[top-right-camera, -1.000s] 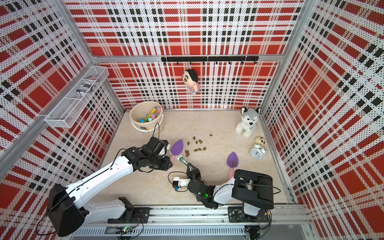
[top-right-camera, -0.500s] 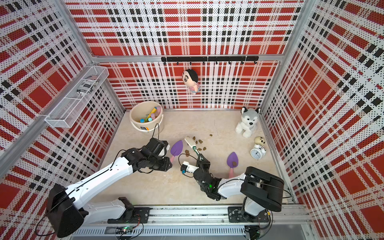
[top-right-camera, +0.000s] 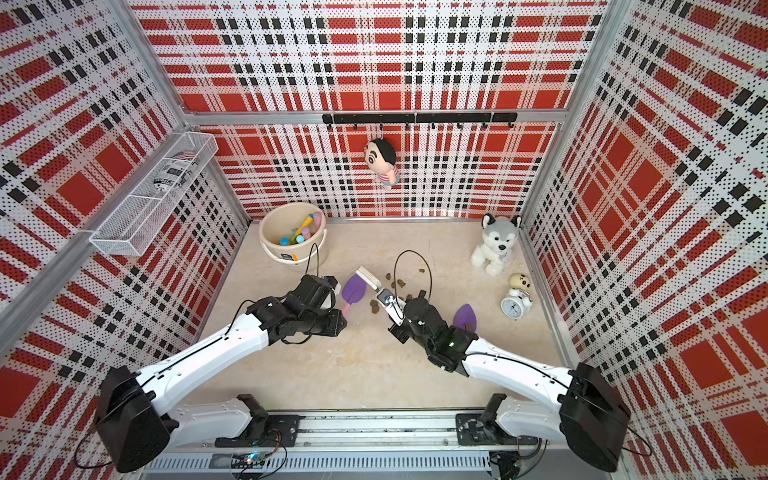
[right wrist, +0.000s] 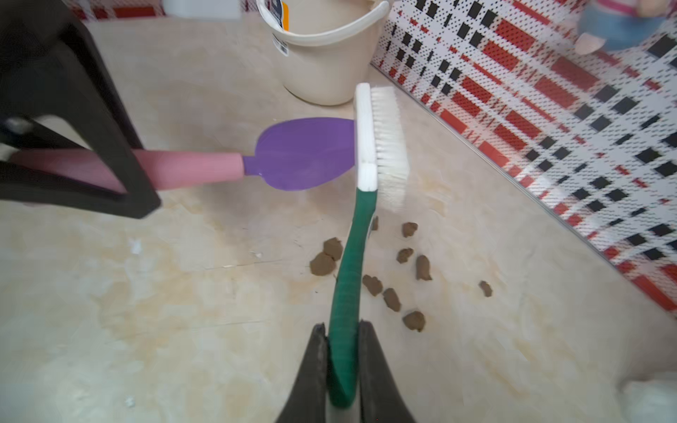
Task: Brush the soil off the hand trowel and place it into the bucket
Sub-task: Brush off the soil from the hand trowel.
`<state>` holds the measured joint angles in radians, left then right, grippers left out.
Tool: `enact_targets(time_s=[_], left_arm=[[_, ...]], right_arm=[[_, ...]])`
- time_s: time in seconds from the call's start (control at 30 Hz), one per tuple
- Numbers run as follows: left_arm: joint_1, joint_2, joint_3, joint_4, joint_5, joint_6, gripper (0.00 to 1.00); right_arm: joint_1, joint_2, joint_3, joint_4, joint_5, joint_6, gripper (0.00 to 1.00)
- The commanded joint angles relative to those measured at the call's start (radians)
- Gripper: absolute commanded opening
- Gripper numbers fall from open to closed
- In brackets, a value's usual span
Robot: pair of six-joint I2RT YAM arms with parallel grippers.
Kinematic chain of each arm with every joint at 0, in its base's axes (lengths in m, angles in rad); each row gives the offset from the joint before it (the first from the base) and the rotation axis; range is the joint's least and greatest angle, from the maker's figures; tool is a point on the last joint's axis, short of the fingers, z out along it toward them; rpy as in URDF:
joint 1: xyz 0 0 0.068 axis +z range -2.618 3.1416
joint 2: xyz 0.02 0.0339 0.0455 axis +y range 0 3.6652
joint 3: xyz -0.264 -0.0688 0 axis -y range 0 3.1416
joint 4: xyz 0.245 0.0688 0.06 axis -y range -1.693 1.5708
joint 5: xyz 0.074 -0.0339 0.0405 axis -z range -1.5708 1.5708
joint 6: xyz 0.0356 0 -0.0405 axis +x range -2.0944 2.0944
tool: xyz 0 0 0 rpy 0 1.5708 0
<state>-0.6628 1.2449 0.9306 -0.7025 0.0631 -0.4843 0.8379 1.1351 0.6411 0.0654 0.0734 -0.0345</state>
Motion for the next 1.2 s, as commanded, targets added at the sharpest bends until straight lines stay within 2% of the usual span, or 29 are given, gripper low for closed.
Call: enact_targets(time_s=[0.0,0.13,0.23,0.3,0.4,0.47,0.7,0.93,1.03,1.17], left_arm=[[0.017,0.009,0.002,0.065,-0.012,0.018,0.0],[0.016,0.011,0.002,0.07,-0.009,0.019,0.0],[0.015,0.01,0.001,0.076,-0.008,0.017,0.0],[0.012,0.008,-0.001,0.077,-0.012,0.019,0.0],[0.015,0.0,-0.003,0.079,-0.03,0.019,0.0],[0.015,-0.005,-0.006,0.079,-0.029,0.017,0.0],[0.017,-0.043,-0.012,0.076,-0.042,0.012,0.0],[0.03,-0.083,-0.003,0.092,-0.087,-0.014,0.0],[0.045,-0.1,0.012,0.159,-0.097,-0.058,0.0],[0.084,-0.101,0.069,0.297,-0.074,-0.144,0.0]], right_arm=[[-0.075,-0.049,-0.029,0.094,-0.388,0.278,0.0],[-0.111,-0.055,-0.068,0.197,-0.506,0.385,0.0],[-0.126,-0.008,-0.065,0.228,-0.567,0.46,0.0],[-0.15,0.039,-0.061,0.264,-0.597,0.555,0.0],[-0.191,0.098,-0.097,0.458,-0.683,0.724,0.0],[-0.208,0.127,-0.104,0.513,-0.699,0.766,0.0],[-0.282,0.131,-0.086,0.403,-0.655,0.768,0.0],[-0.385,-0.043,-0.125,0.358,-0.552,0.743,0.0],[-0.387,-0.116,-0.133,0.318,-0.468,0.706,0.0],[-0.386,-0.146,-0.149,0.31,-0.453,0.706,0.0]])
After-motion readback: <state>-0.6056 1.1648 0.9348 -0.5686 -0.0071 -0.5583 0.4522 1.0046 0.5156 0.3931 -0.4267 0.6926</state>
